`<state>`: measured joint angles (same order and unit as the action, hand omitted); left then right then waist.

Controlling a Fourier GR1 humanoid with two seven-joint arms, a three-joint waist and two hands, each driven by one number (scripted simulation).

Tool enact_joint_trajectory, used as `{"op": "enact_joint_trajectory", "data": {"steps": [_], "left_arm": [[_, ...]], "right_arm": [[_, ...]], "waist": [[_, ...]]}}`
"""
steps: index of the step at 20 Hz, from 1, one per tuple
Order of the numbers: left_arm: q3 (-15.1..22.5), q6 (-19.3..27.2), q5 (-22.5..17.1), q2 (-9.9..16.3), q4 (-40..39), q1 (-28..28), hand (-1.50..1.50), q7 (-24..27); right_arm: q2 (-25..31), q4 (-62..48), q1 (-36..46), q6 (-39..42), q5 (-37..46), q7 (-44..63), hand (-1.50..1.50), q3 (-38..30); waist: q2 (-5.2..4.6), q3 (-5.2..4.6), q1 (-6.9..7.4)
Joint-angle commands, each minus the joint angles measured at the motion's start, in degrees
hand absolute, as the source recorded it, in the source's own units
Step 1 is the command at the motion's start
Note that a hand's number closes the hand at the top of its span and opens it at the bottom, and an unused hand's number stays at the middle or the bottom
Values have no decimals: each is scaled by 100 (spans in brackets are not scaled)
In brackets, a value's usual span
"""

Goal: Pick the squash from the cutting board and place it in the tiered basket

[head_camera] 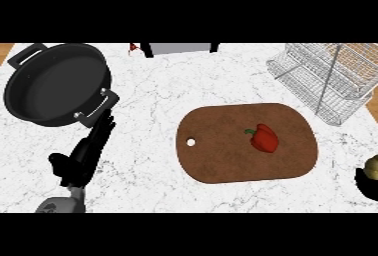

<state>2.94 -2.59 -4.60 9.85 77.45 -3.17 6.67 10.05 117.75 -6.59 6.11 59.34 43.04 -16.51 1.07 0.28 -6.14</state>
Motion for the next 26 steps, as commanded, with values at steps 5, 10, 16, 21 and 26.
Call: {"op": "enact_joint_trajectory", "data": {"steps": [5,10,16,21,26], "left_arm": [[148,-87,95,-65,16,-313,0,-181],[109,-358,48,18,-19,-195,0,-3],[374,-184,235,-232,258,-210,0,-271],[258,-327,90,-213,246,-349,0,-329],[224,-469,144,-79,185,-271,0,-158]], "right_arm": [[1374,414,613,826,-2449,-204,150,-2471],[2283,-196,2012,1400,-2695,901,150,-2457],[3368,-2177,3733,1272,-2569,1181,150,-1968],[3505,-3968,4803,557,-2153,791,150,-1391],[3428,-5513,5638,193,-1925,279,150,-870]], "waist": [[-85,-29,471],[-108,-34,629],[-120,-32,747],[-149,-31,814],[-171,-29,889]]}}
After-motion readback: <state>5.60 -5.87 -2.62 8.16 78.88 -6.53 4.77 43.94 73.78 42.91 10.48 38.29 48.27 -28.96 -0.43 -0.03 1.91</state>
